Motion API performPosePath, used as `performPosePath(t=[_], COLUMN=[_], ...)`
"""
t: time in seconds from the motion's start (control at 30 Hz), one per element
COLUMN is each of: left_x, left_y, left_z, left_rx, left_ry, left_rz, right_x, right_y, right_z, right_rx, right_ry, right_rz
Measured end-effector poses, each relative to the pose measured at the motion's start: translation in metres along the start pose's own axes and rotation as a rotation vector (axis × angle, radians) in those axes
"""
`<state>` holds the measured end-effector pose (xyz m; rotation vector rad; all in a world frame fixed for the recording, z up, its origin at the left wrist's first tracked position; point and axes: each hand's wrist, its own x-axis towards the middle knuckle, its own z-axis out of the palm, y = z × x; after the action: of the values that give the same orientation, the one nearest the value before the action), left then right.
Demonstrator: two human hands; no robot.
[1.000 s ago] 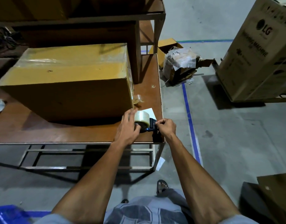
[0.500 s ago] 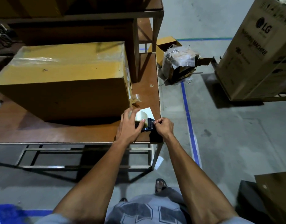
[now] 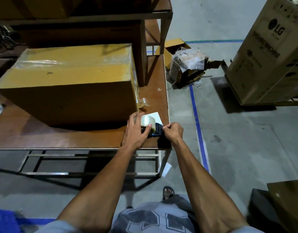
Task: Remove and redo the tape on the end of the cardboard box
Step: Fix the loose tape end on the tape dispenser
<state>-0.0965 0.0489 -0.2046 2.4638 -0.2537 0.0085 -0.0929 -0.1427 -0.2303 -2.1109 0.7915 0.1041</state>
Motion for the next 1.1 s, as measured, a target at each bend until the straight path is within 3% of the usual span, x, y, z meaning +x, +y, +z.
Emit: performPosePath(t=[0.6,0.9,1.0,1.1], left_x=[0.001,-0.011,-0.011,-0.007], left_y=[0.001,-0.018,-0.018,-0.013], left_z=[-0.003,-0.004,-0.005,-0.010], left_rx=[-0.193,-0.188,-0.106,0.152], left_ry=[0.046,-0.079,-0.026,0.062], left_rz=[-0.107,-0.218,-0.155,0.043], right_x=[-0.005,-0.001,-0.006,-0.007], right_y=[0.006,0.011,0.001,-0.010], right_z=[-0.006,-0.008,-0.013,-0.016], right_rx=[0.117,0.293,0.276,0.256], right_ry=[-0.022,-0.120,-0.102,-0.088], right_rz=[0.035,0.067,0.023,-0.024])
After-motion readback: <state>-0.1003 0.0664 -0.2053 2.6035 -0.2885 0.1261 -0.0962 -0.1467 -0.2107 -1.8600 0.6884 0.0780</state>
